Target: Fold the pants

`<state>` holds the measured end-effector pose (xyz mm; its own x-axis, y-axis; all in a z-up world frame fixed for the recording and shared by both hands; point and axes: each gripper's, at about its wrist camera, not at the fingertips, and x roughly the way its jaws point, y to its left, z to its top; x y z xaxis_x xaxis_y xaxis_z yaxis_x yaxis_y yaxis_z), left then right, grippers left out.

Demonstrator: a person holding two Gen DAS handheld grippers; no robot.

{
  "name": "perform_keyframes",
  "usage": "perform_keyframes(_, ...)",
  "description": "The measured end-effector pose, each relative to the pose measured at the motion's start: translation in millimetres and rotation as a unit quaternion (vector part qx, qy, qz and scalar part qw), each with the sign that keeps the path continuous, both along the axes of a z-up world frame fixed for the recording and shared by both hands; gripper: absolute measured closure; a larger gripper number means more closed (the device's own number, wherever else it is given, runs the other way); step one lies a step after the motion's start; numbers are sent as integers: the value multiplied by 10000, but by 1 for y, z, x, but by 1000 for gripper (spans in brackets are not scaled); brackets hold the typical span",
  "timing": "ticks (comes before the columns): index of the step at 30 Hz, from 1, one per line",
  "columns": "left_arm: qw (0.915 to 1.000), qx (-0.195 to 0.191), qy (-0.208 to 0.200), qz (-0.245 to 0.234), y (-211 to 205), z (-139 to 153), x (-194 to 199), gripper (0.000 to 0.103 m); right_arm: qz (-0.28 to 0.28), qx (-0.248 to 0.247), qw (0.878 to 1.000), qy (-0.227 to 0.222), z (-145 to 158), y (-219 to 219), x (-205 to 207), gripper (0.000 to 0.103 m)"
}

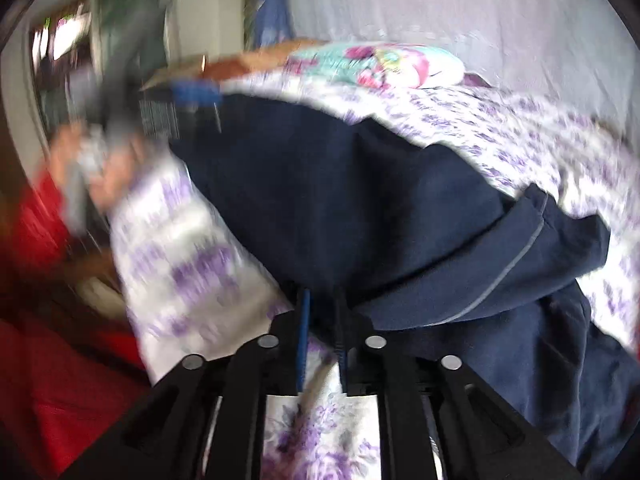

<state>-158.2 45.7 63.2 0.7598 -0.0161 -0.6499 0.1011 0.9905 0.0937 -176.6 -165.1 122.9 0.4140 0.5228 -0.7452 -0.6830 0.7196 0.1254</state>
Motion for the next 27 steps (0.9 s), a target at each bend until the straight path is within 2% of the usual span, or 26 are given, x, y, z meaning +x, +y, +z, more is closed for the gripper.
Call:
perform_keyframes(1, 10000, 30, 60, -63, -9, -8, 6, 10, -220, 201, 9995, 44, 11, -9, 8, 85)
perform_keyframes(3, 9986, -309, 417, -143, -14, -33, 23, 10, -975, 403, 9944, 99, 32, -29, 34, 70)
perform_keyframes(4, 9971, -478, 573, -134, -12, -42, 29, 7, -1372, 391, 9897, 97, 38, -36, 47, 54)
perform_keyframes(5, 9952, -664, 720, -60, -8, -59, 36, 4, -1985, 188, 9799, 36, 42, -43, 69, 50)
perform_keyframes(6, 9940, -637, 881, -58, -7, -63, 40, 5, -2254, 10, 9743, -7, 42, -44, 84, 50)
perform_keyframes(8, 9951, -701, 684, -92, -7, -60, 33, 5, -2486, -336, 9680, -10, 34, -40, 120, 51)
perform_keyframes(12, 9948, -721, 705, -131, -7, -65, 33, 5, -2957, -1044, 9495, 70, 4, -23, 194, 51)
perform_keyframes(15, 9950, -698, 708, -135, -12, -66, 34, 5, -3129, -1356, 9397, 245, -14, -15, 220, 51)
perform_keyframes(18, 9947, -726, 713, -146, -11, -65, 32, 5, -3097, -1800, 9331, 320, -34, -7, 229, 51)
perform_keyframes(20, 9945, -748, 716, -160, -10, -64, 33, 5, -3068, -2086, 9284, 204, -43, -6, 229, 56)
perform_keyframes(21, 9944, -755, 716, -160, -10, -64, 34, 5, -3026, -2087, 9299, 153, -46, -9, 228, 64)
perform_keyframes(22, 9944, -762, 714, -159, -10, -64, 34, 5, -2997, -1990, 9329, 147, -46, -12, 226, 81)
perform_keyframes(23, 9944, -769, 713, -159, -10, -63, 34, 5, -3035, -1902, 9336, 100, -43, -16, 223, 86)
perform_keyframes(25, 9942, -792, 713, -163, -10, -63, 33, 5, -3049, -1413, 9416, -199, -23, -27, 203, 88)
perform_keyframes(27, 9939, -820, 708, -183, -8, -63, 33, 5, -3149, -946, 9435, -409, 3, -43, 179, 90)
